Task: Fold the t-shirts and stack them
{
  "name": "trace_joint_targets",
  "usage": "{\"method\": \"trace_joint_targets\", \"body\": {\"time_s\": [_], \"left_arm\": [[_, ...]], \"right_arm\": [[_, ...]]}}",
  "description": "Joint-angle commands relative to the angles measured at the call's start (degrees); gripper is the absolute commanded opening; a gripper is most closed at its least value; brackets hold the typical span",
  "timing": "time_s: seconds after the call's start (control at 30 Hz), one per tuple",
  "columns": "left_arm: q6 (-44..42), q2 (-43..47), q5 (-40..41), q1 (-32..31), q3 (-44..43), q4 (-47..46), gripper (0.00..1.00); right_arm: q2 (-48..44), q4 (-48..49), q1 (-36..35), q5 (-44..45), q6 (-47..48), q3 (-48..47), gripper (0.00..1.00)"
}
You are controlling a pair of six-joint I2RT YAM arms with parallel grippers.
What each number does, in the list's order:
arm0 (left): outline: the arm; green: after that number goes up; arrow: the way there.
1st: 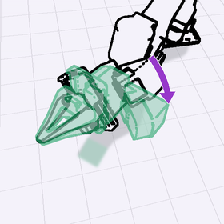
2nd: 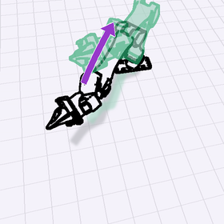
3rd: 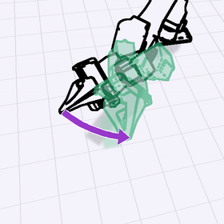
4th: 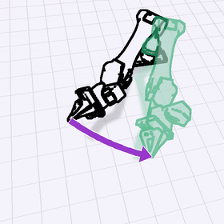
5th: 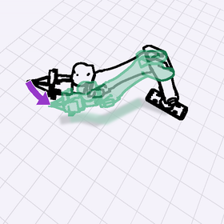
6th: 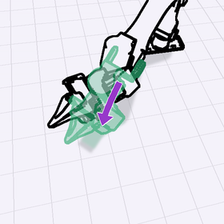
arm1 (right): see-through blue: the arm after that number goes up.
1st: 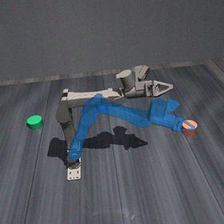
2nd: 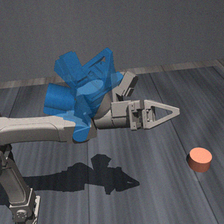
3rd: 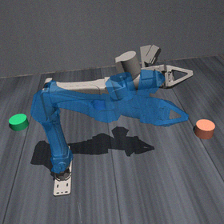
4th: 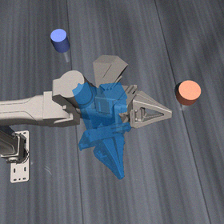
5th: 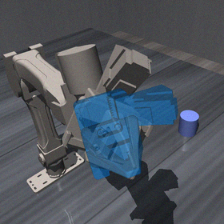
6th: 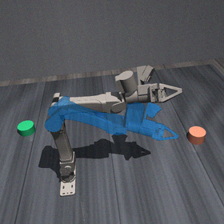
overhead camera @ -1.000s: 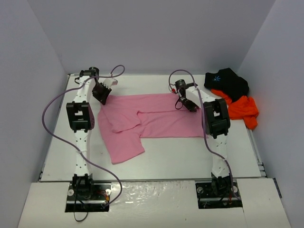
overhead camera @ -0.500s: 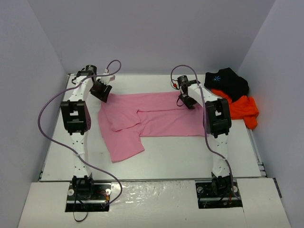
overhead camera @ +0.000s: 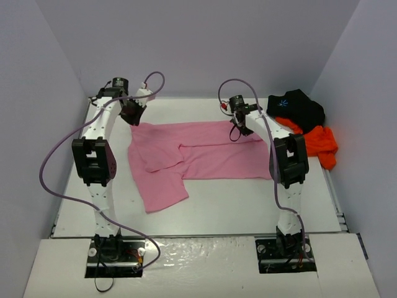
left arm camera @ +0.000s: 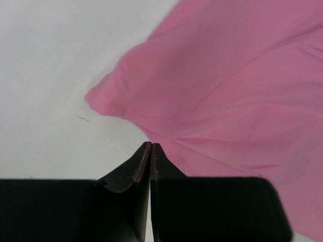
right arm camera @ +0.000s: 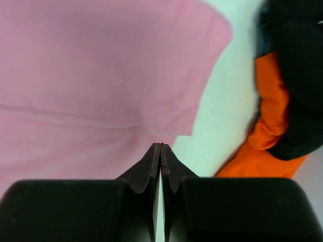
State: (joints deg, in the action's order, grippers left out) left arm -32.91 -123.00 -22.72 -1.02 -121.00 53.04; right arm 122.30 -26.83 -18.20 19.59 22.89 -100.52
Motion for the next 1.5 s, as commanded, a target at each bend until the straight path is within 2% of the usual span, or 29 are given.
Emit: {"method": "trace_joint_targets", "body": {"time_s": [0.0,0.13,0.27,0.83,1.03,1.2,1.47], "left_arm": [[-3.11,4.05,-2.83,-4.26,4.08,2.16,0.0],[-6.67,4.68,-6.69,-7.71,5.99,7.71,0.0],[-8.84,2.7,-5.19,-10.27,7.71,10.21,0.0],[-11.22,-12.51,-2.33,-10.14,-2.65,20.17,0.0],[-6.15,-16.28,3.5,-9.8,-5.79,14.45,0.0],[-3.64,-19.86,7.06,-9.44,-12.43,12.79,0.0],[-1.09,-23.26,10.86,-9.17,-17.52,10.05,0.0]], "right_arm": [[-5.5,0.68,-1.91,-1.93,-1.34,4.31,0.0],[-7.5,0.29,-3.7,-8.87,0.48,7.98,0.0],[-5.83,0.09,-5.0,-9.84,0.87,8.45,0.0],[3.99,-5.86,-5.09,-15.11,2.86,2.71,0.0],[10.34,-6.12,-5.18,-10.02,0.35,-4.57,0.0],[16.04,-5.94,-5.26,-4.01,-0.74,-11.21,0.0],[21.42,-5.86,-5.27,-1.76,-1.18,-17.62,0.0]]}}
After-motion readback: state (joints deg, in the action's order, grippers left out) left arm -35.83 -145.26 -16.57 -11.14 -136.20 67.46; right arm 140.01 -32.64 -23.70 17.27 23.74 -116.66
